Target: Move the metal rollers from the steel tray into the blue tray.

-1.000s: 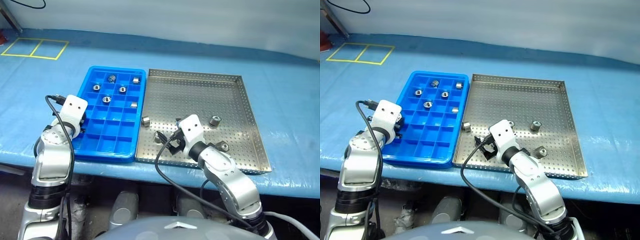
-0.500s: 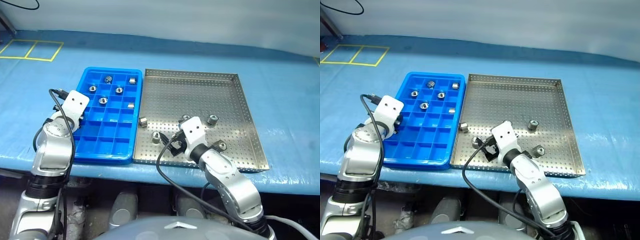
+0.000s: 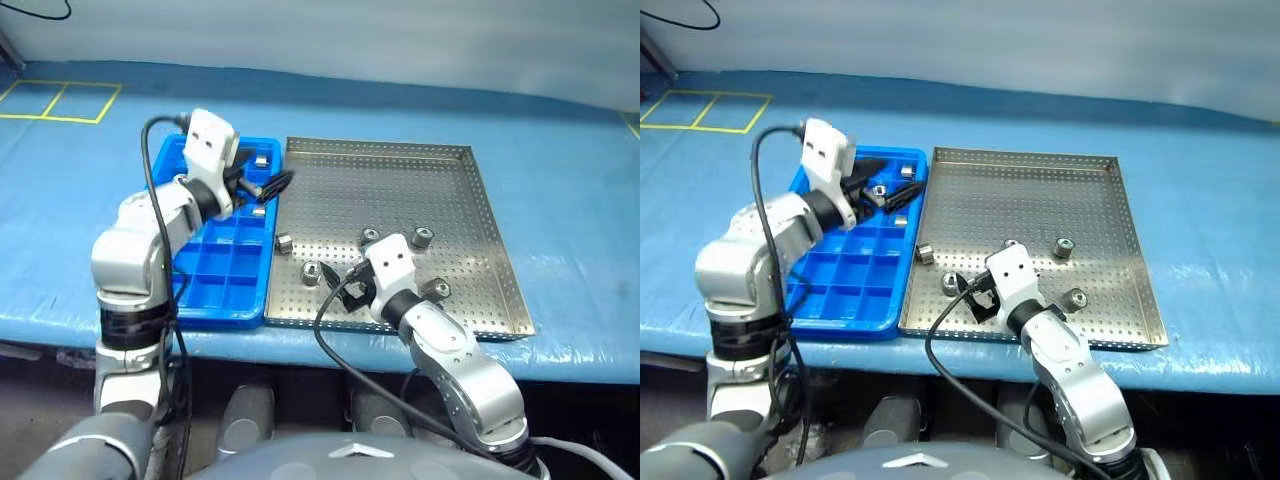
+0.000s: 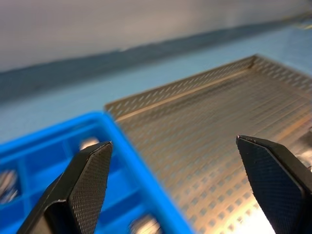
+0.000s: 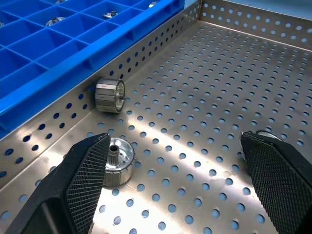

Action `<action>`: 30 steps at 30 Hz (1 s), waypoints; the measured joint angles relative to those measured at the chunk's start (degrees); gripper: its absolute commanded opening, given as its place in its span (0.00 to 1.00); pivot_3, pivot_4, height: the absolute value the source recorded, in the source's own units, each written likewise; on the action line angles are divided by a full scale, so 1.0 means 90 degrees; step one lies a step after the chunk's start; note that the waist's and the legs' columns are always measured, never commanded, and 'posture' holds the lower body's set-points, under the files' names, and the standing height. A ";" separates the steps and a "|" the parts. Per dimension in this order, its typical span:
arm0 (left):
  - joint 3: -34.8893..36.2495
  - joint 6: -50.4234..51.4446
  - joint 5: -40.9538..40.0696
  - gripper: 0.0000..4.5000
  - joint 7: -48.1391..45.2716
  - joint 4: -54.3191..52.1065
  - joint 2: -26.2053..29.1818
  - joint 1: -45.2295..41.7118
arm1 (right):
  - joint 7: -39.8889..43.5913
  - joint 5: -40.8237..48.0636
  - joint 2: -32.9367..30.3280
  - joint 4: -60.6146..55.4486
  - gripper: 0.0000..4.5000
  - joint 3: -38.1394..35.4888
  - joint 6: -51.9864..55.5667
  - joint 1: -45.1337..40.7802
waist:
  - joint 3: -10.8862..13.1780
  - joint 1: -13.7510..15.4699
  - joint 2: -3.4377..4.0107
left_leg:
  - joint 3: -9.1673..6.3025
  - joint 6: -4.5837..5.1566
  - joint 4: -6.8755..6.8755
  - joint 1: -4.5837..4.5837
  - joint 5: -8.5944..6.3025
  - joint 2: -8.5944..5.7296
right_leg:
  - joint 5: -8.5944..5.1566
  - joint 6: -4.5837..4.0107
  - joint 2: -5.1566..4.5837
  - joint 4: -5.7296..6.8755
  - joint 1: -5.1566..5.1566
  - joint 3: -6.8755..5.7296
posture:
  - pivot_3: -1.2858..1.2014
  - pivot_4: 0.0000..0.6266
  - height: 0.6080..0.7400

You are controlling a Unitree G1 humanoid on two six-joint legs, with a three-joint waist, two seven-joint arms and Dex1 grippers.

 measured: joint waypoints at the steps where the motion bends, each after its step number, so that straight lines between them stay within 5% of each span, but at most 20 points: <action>1: -0.0070 -0.0058 -0.0244 0.99 -0.0309 0.0075 0.0099 -0.0091 | -0.0022 -0.0002 0.0005 -0.0003 1.00 -0.0003 0.0000 0.0000 | 0.0000 -0.0035 0.0000 | 0.0005 -0.0002 -0.0011 0.0012 0.0002 0.0004 | -0.0003 -0.0005 0.0005 0.0001 0.0002 0.0006 | 0.51 0.24 1.00; 6: -0.1309 -0.0294 -0.0502 0.99 -0.1758 0.0978 0.0866 -0.0435 | -0.0104 -0.0013 0.0021 -0.0017 1.00 -0.0026 0.0000 0.0010 | 0.0001 -0.0107 0.0001 | -0.0002 -0.0007 -0.0017 0.0016 0.0005 0.0007 | -0.0015 -0.0001 0.0025 0.0011 0.0003 0.0018 | 0.50 0.24 1.00; 13: -0.3603 -0.1019 0.0260 0.99 -0.3761 0.2153 0.1986 -0.1194 | -0.0260 -0.0078 0.0104 -0.0055 1.00 -0.0070 -0.0004 0.0210 | 0.0004 -0.0195 0.0003 | 0.0007 -0.0006 -0.0020 0.0013 0.0004 0.0009 | -0.0030 0.0022 0.0026 0.0009 -0.0004 0.0030 | 0.48 0.24 1.00; 19: -0.4867 -0.2072 0.1343 0.99 -0.4265 0.2867 0.1948 -0.1315 | -0.0436 -0.0105 0.0240 -0.0107 1.00 -0.0082 -0.0015 0.0321 | 0.0005 -0.0226 0.0004 | 0.0008 -0.0005 -0.0015 0.0002 0.0003 0.0013 | -0.0031 0.0021 0.0032 0.0010 -0.0013 0.0034 | 0.46 0.24 1.00; 25: -0.5065 -0.2773 0.2067 0.99 -0.4229 0.3568 0.1555 -0.1493 | -0.0515 -0.0120 0.0272 -0.0243 1.00 -0.0085 -0.0015 0.0430 | 0.0004 -0.0270 0.0004 | 0.0009 -0.0003 -0.0007 -0.0009 0.0004 0.0014 | -0.0029 0.0027 0.0032 0.0010 -0.0020 0.0035 | 0.46 0.24 1.00; 30: -0.5049 -0.2832 0.2216 0.72 -0.4118 0.3959 0.1234 -0.1532 | -0.0576 -0.0150 0.0294 -0.0274 1.00 -0.0086 -0.0017 0.0477 | 0.0004 -0.0324 0.0004 | 0.0007 -0.0003 -0.0006 -0.0019 0.0004 0.0015 | -0.0029 0.0028 0.0034 0.0011 -0.0030 0.0034 | 0.46 0.24 1.00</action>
